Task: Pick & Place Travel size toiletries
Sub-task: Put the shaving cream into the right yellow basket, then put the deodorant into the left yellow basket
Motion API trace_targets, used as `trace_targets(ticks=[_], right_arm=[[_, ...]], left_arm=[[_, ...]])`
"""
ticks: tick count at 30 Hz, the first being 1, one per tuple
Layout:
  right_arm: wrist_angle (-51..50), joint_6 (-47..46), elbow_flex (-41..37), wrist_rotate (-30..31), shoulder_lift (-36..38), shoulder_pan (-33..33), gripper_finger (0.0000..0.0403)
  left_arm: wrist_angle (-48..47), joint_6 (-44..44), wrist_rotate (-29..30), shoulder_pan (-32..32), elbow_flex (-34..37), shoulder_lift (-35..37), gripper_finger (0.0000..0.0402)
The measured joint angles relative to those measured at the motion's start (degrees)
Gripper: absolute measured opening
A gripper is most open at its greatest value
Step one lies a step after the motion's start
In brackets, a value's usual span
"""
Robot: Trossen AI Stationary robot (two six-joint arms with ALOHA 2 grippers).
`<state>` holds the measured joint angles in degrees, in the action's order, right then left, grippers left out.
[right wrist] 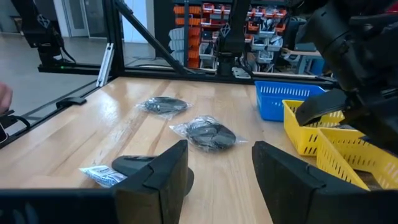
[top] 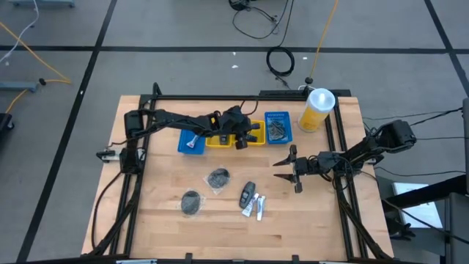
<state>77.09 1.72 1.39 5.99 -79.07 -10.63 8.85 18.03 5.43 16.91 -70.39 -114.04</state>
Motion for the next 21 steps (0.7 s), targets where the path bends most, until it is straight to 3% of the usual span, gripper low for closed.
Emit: trace_targets(ticks=[11,16,21], right_arm=[[-0.2,0.0,0.0,0.0,0.0,0.0,0.0171],[-0.3,0.0,0.0,0.0,0.0,0.0,0.0171],[-1.0,0.0,0.0,0.0,0.0,0.0,0.0171]], left_arm=[[0.3,-0.1,0.7,-0.1,0.0,0.2,0.0195],[-1.6,-3.0,3.2,-2.0,0.0,4.3,0.0206],[-11.4,-9.9,3.3,-6.7,0.0,12.0,0.0207]])
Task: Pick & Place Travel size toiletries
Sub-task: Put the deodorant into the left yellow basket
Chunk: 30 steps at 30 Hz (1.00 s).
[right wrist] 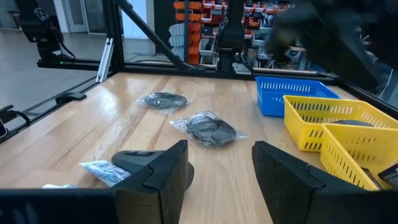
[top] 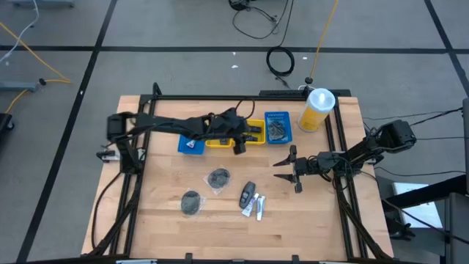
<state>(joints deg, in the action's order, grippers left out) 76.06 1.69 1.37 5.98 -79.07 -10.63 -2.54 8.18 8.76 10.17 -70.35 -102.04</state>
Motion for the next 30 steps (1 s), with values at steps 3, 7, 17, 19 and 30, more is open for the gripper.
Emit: trace_targets(ticks=[3,7,17,19,30], right_arm=[[-1.0,-0.8,0.0,0.0,0.0,0.0,0.0171],[-1.3,-1.4,0.0,0.0,0.0,0.0,0.0171],[-1.0,-2.1,0.0,0.0,0.0,0.0,0.0171],[-0.9,-2.1,0.0,0.0,0.0,0.0,0.0171],[-0.8,-2.1,0.0,0.2,0.0,0.0,0.0171]], left_arm=[[-7.3,-3.6,1.5,-4.1,0.0,4.4,0.0207],[-15.8,-9.2,7.8,-11.9,0.0,7.1,0.0207],[-24.5,-31.0,21.8,-32.1,3.7,7.3,0.0207],[-26.2,-36.4,22.0,-34.5,4.7,7.3,0.0207],[-2.0,-38.5,16.5,-35.1,16.9,5.8,0.0207]])
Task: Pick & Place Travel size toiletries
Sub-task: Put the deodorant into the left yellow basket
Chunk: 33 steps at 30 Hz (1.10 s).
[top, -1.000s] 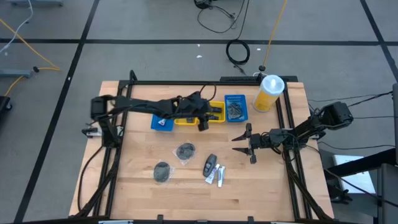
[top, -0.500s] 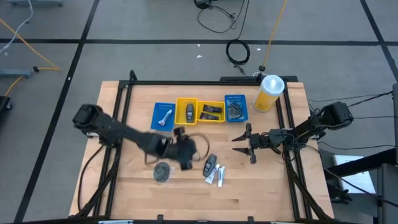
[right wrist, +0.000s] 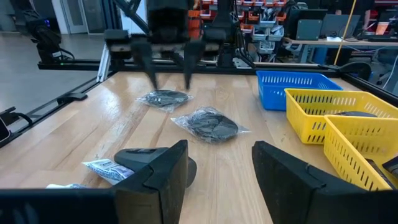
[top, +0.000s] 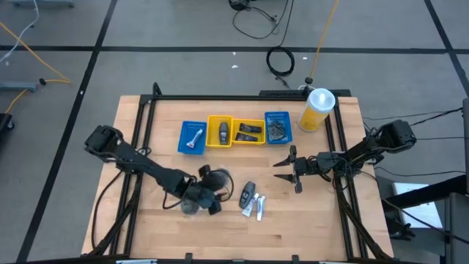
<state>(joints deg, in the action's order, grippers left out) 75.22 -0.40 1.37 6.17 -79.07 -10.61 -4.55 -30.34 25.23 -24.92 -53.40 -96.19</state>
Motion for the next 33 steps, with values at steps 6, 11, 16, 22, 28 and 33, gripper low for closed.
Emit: trace_targets(ticks=[6,11,16,22,28,33], right_arm=[[-0.2,0.0,0.0,0.0,0.0,0.0,0.0171],[-0.1,0.0,0.0,0.0,0.0,0.0,0.0171],[-0.3,0.0,0.0,0.0,0.0,0.0,0.0171],[-0.3,0.0,0.1,0.0,0.0,0.0,0.0171],[-0.5,0.0,0.1,-0.1,0.0,0.0,0.0171],[-0.5,0.0,0.1,-0.2,0.0,0.0,0.0171]], left_arm=[[13.4,3.4,-3.9,3.3,1.4,-5.1,0.0237],[19.3,2.3,-6.4,6.1,0.1,-9.7,0.0296],[19.6,-0.2,-5.9,8.1,-3.3,-14.5,0.034],[22.0,0.5,-5.7,8.9,-9.6,-21.4,0.0363],[20.9,0.1,-5.4,10.2,-12.5,-24.8,0.0367],[17.3,-1.8,-5.4,11.2,-12.7,-24.6,0.0359]])
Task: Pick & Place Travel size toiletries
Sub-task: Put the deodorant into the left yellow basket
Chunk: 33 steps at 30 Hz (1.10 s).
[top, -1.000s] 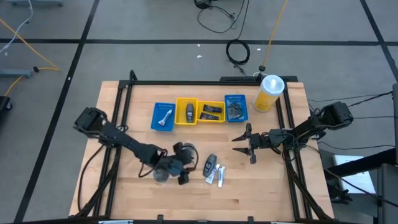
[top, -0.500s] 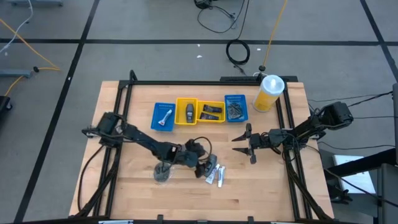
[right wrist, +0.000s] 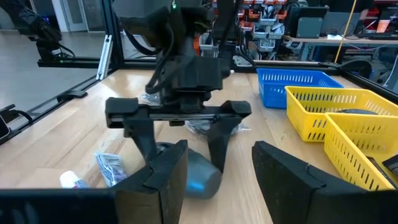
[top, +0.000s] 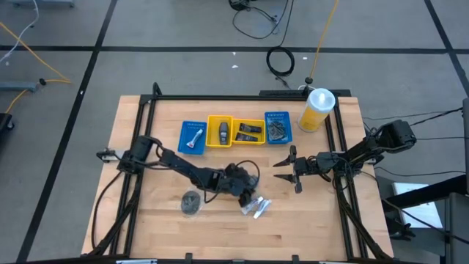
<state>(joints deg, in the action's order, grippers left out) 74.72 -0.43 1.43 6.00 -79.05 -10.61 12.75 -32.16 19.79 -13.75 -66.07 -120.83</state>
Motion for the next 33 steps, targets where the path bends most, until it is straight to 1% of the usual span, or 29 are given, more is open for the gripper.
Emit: trace_targets(ticks=[3,8,11,13,15,19,23,25,27,30,33], right_arm=[[0.0,0.0,0.0,0.0,0.0,0.0,0.0171],[0.0,0.0,0.0,0.0,0.0,0.0,0.0171],[-0.2,0.0,0.0,0.0,0.0,0.0,0.0171],[-0.3,0.0,0.0,0.0,0.0,0.0,0.0171],[-0.3,0.0,0.0,0.0,0.0,0.0,0.0171],[-0.4,-0.4,0.0,0.0,0.0,0.0,0.0171],[0.0,-0.4,0.0,0.0,0.0,0.0,0.0171],[0.1,-0.4,0.0,0.0,0.0,0.0,0.0171],[0.4,-0.4,0.0,0.0,0.0,0.0,0.0171],[0.3,-0.4,0.0,0.1,0.0,0.0,0.0171],[0.3,-0.4,0.0,0.2,0.0,0.0,0.0171]], left_arm=[[-1.3,-0.6,0.1,0.2,0.0,0.1,0.0333],[-3.6,-1.5,0.1,0.3,0.0,0.9,0.026],[-7.2,-1.9,-0.4,0.2,0.1,2.8,0.0214],[-10.2,-1.9,-0.4,0.0,0.2,5.2,0.0192],[-13.2,-2.1,0.7,-0.2,0.2,8.2,0.0188],[-21.1,-2.7,6.2,-0.4,0.1,15.1,0.0191],[-29.3,-3.9,12.4,1.3,0.1,21.7,0.0224],[-32.5,-3.9,14.9,3.5,0.1,24.1,0.0231],[-33.8,-2.7,16.2,6.1,0.1,25.4,0.0232],[-33.3,-0.3,16.3,10.9,0.1,25.6,0.0222],[-33.5,0.3,16.4,15.9,0.1,24.6,0.0208]])
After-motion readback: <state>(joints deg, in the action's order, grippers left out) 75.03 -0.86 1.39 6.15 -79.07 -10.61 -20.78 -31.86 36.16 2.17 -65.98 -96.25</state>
